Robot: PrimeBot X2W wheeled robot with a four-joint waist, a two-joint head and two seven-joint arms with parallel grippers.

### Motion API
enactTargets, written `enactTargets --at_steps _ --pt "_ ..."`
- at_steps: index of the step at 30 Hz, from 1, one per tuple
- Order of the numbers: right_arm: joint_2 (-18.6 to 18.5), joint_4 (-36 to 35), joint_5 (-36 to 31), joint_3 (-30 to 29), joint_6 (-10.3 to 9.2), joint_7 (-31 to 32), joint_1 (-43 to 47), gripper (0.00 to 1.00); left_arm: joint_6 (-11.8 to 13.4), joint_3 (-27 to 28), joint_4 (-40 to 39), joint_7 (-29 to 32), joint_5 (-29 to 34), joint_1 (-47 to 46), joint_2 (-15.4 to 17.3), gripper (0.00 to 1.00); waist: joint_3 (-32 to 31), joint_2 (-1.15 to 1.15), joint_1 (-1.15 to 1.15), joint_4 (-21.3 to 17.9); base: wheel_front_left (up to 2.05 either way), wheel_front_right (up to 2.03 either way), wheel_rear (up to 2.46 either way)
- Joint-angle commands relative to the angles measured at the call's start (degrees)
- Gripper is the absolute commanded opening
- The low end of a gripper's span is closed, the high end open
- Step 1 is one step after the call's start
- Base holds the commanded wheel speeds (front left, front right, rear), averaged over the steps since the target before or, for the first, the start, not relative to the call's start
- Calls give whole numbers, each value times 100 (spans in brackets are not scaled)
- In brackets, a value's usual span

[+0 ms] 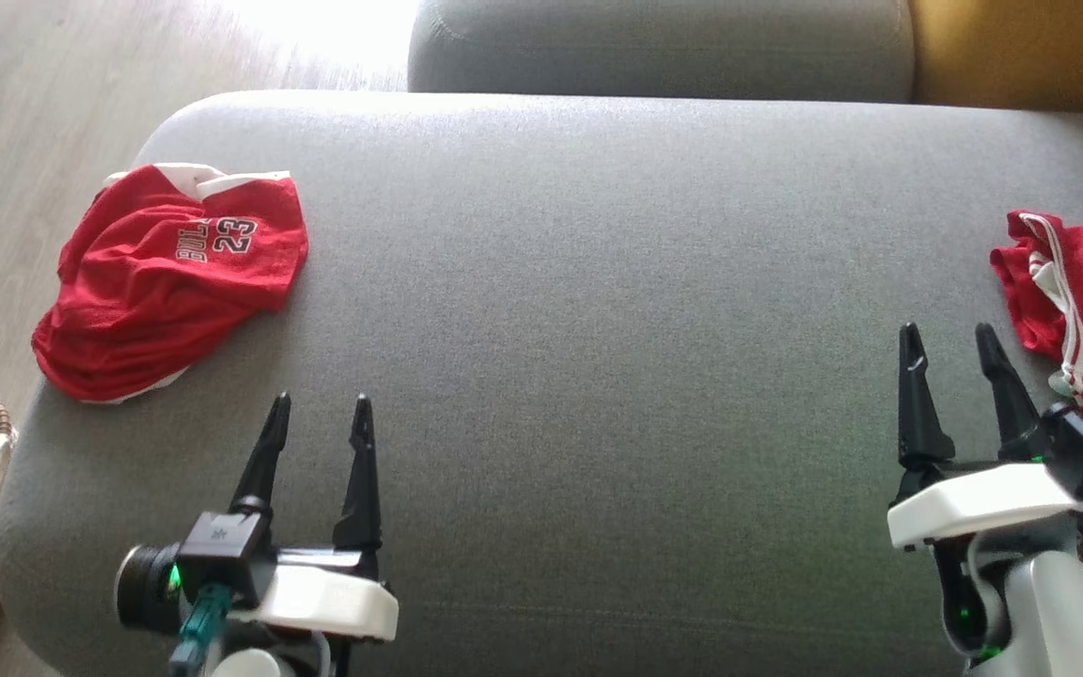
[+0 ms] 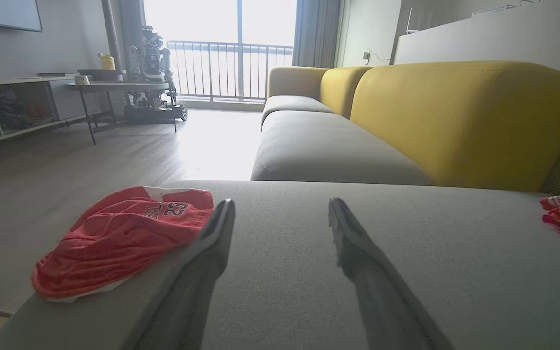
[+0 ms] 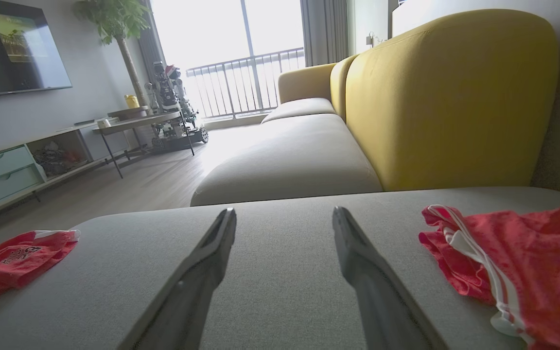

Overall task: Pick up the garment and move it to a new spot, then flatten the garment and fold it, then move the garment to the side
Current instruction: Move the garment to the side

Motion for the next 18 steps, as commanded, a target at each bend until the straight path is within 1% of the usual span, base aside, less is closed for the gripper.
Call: enactTargets --at_steps 1,18 --pt "8 -178 -54 168 -1 -68 -101 100 1 198 -138 -29 16 -140 -2 100 -13 0 1 -4 0 0 0" --pt "9 -132 -172 252 -1 -179 -23 100 47 182 -136 -29 -53 -100 -3 100 19 0 1 -74 0 0 0"
